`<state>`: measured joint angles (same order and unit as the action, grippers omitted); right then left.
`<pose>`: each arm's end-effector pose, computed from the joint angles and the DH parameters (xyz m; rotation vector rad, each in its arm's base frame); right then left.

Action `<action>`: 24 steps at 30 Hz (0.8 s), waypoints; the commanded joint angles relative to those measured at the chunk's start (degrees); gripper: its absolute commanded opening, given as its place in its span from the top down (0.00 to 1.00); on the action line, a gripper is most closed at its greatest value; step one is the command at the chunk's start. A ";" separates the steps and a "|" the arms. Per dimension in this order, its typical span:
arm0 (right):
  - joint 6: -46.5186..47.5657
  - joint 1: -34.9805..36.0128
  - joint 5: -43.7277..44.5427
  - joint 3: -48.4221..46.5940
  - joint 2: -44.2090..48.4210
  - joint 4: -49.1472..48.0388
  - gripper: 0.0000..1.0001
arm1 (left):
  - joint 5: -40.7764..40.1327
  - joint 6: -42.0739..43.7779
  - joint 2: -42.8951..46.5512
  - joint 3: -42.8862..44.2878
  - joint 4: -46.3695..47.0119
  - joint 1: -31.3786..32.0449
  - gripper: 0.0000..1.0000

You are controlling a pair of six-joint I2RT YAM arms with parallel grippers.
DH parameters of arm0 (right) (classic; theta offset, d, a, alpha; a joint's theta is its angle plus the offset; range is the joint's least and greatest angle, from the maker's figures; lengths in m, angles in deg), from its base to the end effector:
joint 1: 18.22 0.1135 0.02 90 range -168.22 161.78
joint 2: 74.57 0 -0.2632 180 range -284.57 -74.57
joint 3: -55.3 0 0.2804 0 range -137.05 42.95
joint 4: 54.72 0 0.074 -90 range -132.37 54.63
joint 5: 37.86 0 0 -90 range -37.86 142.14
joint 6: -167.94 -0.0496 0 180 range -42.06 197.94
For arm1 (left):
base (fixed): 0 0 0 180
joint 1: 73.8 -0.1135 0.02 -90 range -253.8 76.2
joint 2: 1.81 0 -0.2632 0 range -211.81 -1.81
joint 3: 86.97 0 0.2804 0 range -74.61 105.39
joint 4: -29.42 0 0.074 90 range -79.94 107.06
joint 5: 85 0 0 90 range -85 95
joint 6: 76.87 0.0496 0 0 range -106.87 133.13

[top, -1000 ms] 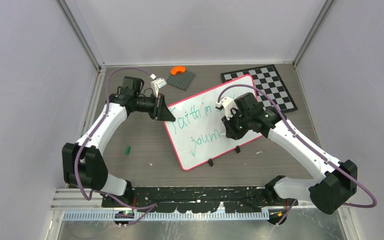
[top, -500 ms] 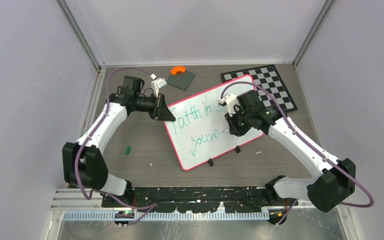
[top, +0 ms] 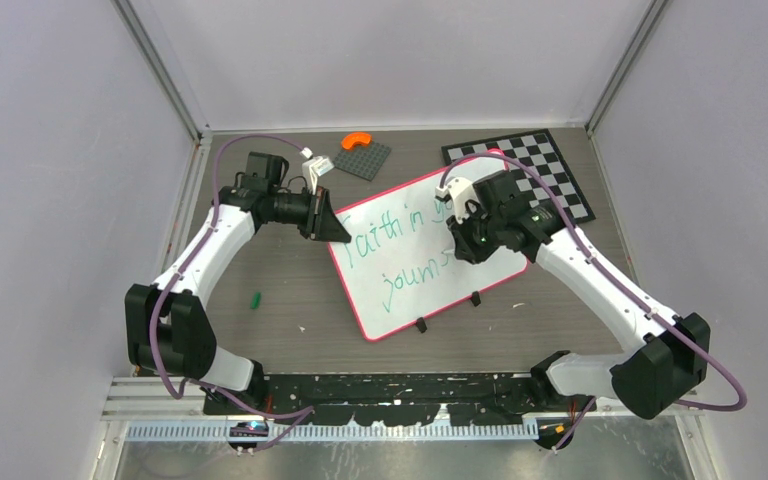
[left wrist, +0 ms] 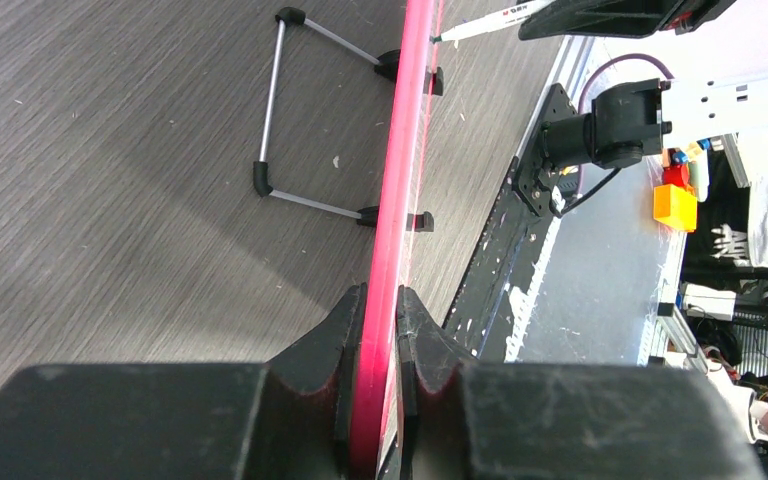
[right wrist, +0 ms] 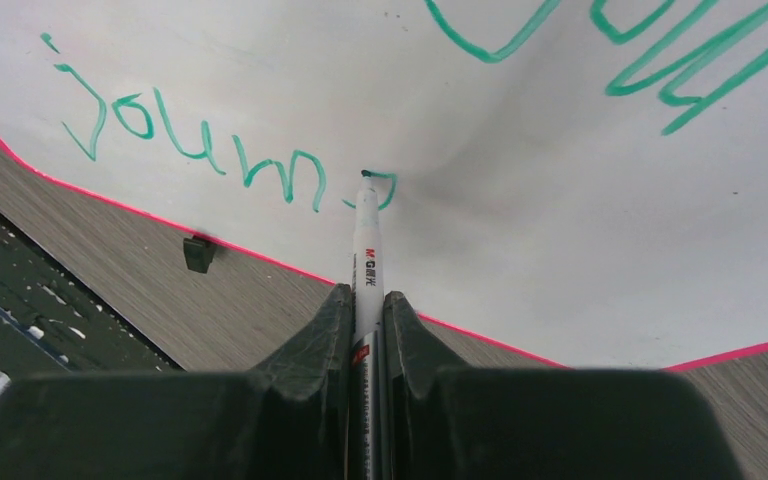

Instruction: Write a sentence on the whiteboard

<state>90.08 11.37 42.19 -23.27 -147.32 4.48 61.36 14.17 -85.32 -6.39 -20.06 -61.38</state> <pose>0.2516 0.1527 0.2947 -0.9633 2.3238 0.3426 0.3155 -0.1118 0.2803 0.6818 2.2213 -1.2957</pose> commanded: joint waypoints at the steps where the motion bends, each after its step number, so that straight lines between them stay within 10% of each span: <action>1: 0.12 0.85 -1.74 0.65 -0.43 -1.82 1.00 | -7.05 2.38 -1.34 0.02 0.42 1.02 1.00; 24: 1.86 -1.75 -2.28 -0.26 3.41 2.32 1.00 | -6.92 2.58 -0.85 -0.28 0.36 0.98 1.00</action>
<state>91.32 9.79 42.49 -19.40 -146.16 6.65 61.52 14.62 -85.32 -6.39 -20.10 -61.38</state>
